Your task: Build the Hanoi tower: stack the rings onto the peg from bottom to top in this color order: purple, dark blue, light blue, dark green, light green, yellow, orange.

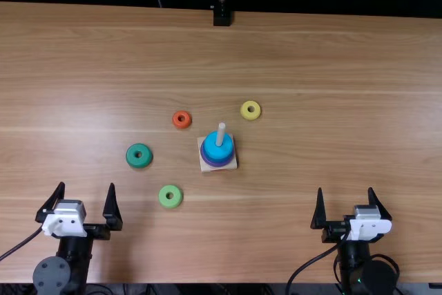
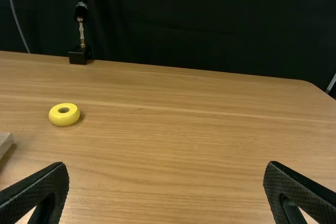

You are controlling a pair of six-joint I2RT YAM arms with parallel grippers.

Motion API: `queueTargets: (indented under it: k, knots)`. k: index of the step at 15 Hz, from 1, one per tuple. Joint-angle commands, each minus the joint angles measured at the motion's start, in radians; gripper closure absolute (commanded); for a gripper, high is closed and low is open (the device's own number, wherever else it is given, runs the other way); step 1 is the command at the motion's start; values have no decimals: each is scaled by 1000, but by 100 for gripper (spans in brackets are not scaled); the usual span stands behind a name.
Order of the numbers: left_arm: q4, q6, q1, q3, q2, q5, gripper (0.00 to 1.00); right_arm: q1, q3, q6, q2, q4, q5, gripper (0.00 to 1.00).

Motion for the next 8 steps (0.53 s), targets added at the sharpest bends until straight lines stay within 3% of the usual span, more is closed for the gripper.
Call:
queueTargets:
  k: [1,4,8]
  knots:
    - [-32,4,24,-10,-15,0,0,-13,-7,-2,-13,-17,2,0]
    - [-15,5,16,-1,-15,-2,0,-13,-7,-2,-13,-17,2,0]
    - [3,9,19,208,181,0,0,-13,-7,-2,-13,-17,2,0]
